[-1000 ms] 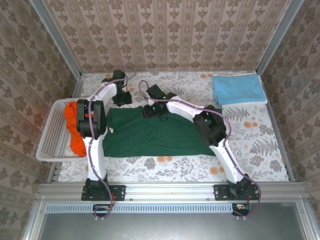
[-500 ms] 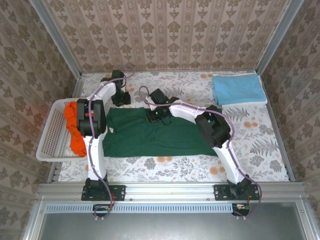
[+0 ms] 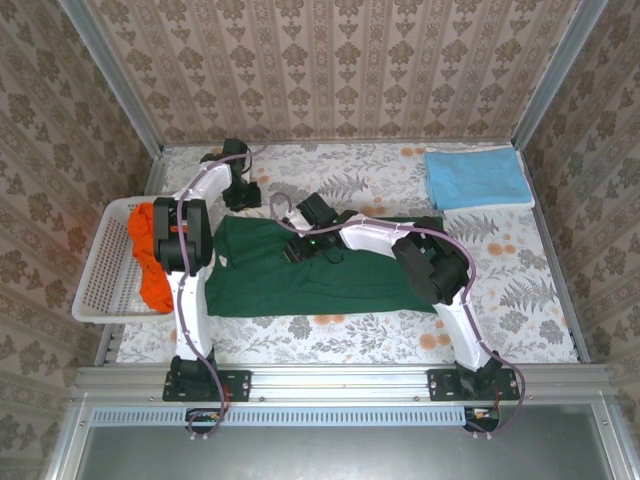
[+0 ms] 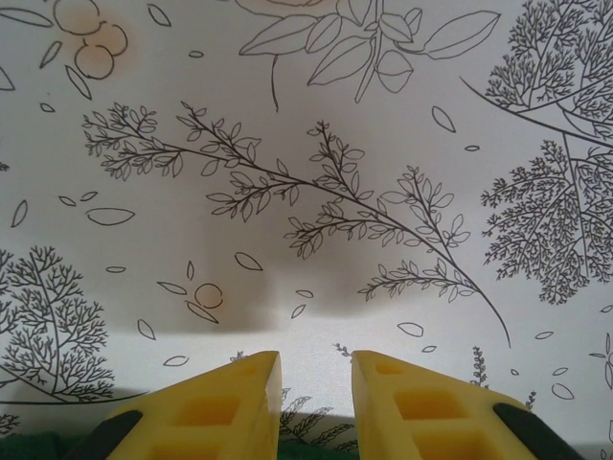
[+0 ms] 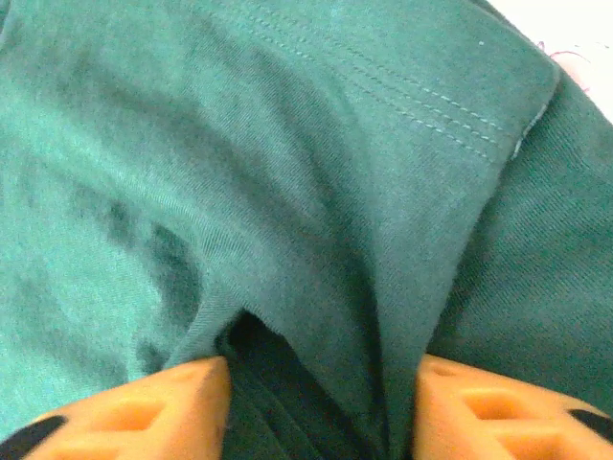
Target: Fold and stack the t-shirts
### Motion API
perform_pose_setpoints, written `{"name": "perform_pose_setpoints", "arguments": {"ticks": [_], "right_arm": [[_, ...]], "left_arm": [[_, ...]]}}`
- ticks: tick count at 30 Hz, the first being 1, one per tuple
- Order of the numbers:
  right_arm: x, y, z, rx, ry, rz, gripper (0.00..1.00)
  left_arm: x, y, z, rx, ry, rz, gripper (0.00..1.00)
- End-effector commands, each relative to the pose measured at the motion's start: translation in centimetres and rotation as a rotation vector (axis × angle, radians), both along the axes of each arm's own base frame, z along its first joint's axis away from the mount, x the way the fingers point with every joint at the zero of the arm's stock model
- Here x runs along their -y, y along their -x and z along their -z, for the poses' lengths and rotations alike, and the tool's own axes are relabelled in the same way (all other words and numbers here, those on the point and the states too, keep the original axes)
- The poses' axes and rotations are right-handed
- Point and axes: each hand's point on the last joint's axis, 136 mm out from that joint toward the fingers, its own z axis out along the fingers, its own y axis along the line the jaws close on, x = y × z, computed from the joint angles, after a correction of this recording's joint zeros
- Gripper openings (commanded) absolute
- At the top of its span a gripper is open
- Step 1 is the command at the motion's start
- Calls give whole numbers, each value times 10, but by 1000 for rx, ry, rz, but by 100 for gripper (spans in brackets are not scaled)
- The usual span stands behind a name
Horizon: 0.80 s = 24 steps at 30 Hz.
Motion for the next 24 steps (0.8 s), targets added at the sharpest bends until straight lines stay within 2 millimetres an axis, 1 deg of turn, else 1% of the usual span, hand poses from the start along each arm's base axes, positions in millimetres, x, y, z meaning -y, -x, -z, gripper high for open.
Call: {"name": "perform_pose_setpoints", "arguments": {"ticks": [1,5,7,10,14,18,24], "right_arm": [[15,-18,-17,4,-35,117,59],[17,-41,-31,-51,-139,202,60],[17,-52,-34,-81,-158,238,60],[14,-65,-32,-105,-170,267,59],[6,-73,-28,-135,-177,265,58],[0,-79,-18,-167,-163,276,54],[-11,-83,-9,-189,-159,270,51]], "left_arm": [[-4,3,8,-44,18,-26,25],[-5,3,9,-45,22,-29,25],[-6,4,9,-45,23,-35,24],[-8,4,7,-29,24,-43,24],[-9,3,6,-25,37,-49,24],[-9,3,8,-30,43,-47,24],[-8,3,8,-31,46,-44,24]]}}
